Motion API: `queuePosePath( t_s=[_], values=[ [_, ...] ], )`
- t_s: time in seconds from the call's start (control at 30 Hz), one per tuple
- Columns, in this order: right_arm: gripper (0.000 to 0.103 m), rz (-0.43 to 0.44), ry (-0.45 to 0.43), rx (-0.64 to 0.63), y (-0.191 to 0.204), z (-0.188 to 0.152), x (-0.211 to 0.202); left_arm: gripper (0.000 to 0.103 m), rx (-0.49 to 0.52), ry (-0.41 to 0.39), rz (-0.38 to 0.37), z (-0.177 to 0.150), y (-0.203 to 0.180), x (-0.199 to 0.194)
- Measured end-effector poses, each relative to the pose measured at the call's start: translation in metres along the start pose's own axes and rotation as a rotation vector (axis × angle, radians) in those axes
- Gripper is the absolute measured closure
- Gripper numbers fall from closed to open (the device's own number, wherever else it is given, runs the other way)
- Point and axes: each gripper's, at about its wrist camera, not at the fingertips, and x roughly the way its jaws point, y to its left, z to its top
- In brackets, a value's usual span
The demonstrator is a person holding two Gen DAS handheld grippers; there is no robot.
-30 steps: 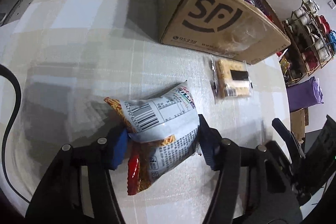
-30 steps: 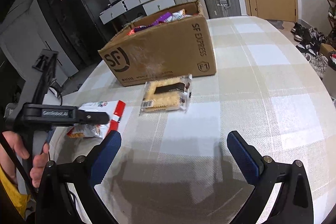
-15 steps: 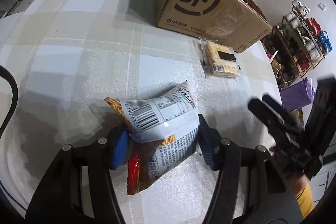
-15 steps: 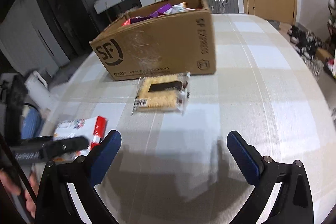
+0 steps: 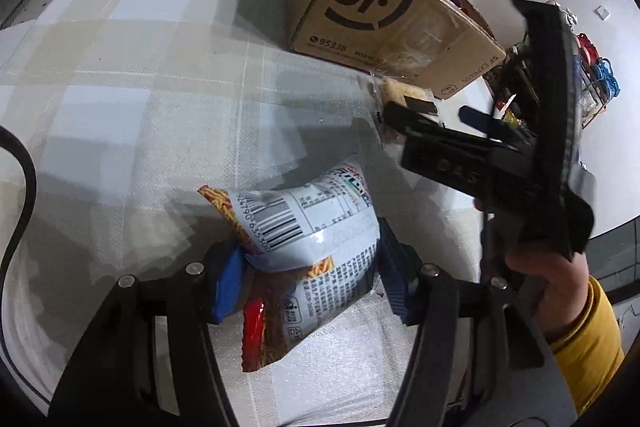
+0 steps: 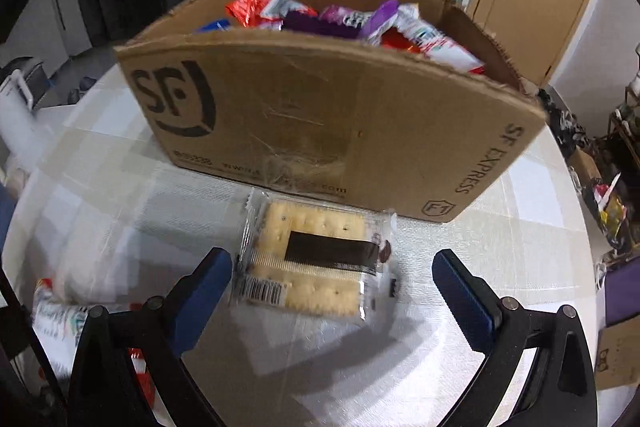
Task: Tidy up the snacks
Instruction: 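Grasp the cracker pack with the right gripper while the left gripper holds the white chip bag, then lift both held snacks and carry them over the cardboard box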
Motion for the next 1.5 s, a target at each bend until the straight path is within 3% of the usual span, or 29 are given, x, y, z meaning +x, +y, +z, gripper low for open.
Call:
queuePosePath(
  t_s=[0.1,0.2,0.4,0.57,0.97,1.07,1.3,1.5],
  values=[
    [0.001,-0.01,0.023,0.024,0.0,0.002,0.012,0.047,-0.007,0.002,-0.011,0.0,0.002,0.0],
    [0.0,0.042,0.036,0.103,-0.011,0.004,0.018,0.047,-0.008,0.006,-0.016,-0.001,0.003,-0.001],
    [0.002,0.043,0.012,0.084,-0.01,0.007,0.015,0.047,-0.023,0.006,-0.031,-0.001,0.005,-0.002],
    [0.019,0.067,0.0,0.051,-0.013,0.006,0.007,0.047,-0.019,0.004,-0.025,0.001,0.004,0.0],
    [0.039,0.14,0.008,-0.058,-0.02,-0.007,-0.015,0.046,-0.022,0.001,-0.025,-0.001,0.003,-0.002],
    [0.041,0.168,0.014,-0.097,-0.026,-0.013,-0.021,0.046,-0.02,0.001,-0.021,-0.001,0.003,-0.002],
    [0.041,0.295,-0.001,-0.059,-0.041,-0.034,-0.042,0.046,-0.021,0.001,-0.02,-0.002,0.002,-0.002],
    [0.041,0.322,-0.017,-0.063,-0.026,-0.064,-0.057,0.046,-0.001,0.007,-0.014,-0.004,-0.002,-0.001]
  ],
)
